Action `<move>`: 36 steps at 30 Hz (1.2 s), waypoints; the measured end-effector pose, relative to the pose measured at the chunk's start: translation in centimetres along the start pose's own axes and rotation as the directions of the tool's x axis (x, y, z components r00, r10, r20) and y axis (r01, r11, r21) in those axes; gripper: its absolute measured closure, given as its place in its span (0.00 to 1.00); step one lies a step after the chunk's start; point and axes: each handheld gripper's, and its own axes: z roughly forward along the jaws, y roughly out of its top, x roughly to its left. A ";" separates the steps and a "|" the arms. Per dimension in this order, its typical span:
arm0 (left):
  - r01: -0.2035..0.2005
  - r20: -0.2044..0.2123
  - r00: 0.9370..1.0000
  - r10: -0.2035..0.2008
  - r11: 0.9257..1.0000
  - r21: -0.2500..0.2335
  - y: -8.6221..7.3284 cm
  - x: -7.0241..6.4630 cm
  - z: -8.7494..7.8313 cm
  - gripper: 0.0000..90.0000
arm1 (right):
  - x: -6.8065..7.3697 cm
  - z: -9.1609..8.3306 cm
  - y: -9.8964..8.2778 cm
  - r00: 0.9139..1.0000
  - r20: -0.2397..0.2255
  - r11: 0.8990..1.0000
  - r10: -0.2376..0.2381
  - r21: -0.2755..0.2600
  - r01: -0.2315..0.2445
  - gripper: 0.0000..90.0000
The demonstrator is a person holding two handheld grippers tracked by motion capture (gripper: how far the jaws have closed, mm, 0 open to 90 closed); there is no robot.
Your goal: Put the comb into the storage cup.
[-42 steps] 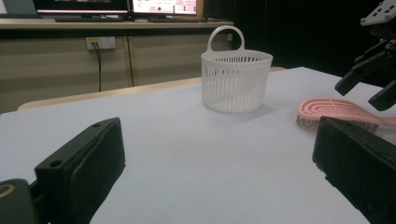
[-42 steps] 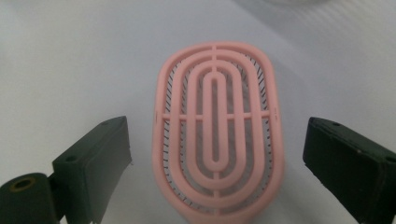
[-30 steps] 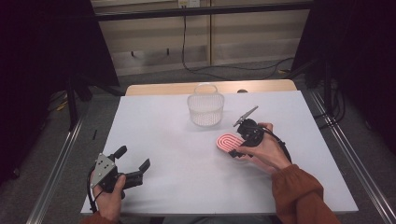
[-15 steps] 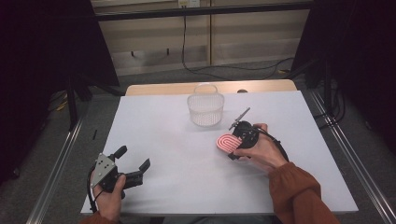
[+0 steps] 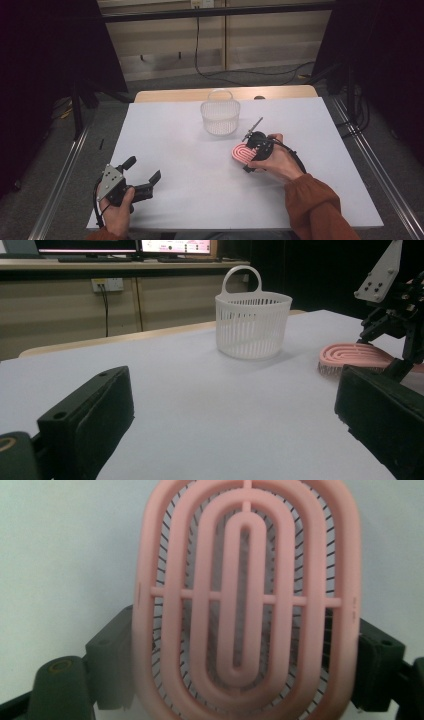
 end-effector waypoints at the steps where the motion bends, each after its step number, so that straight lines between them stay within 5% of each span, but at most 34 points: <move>1: -0.001 -0.001 1.000 0.001 1.000 0.001 0.0 0.0 0.0 0.03 | 0.0 0.0 0.0 1.000 0.004 1.000 0.000 0.001 0.000 0.20; 19: 0.000 -0.001 1.000 0.000 1.000 -0.002 0.0 0.0 0.0 0.03 | 0.1 -0.8 -0.2 0.999 0.025 1.000 0.026 0.008 -0.027 0.21; 36: 0.001 0.001 1.000 -0.001 1.000 -0.003 0.0 0.0 0.0 0.03 | 0.2 -3.1 -0.2 0.998 0.044 0.998 0.048 -0.043 -0.046 0.22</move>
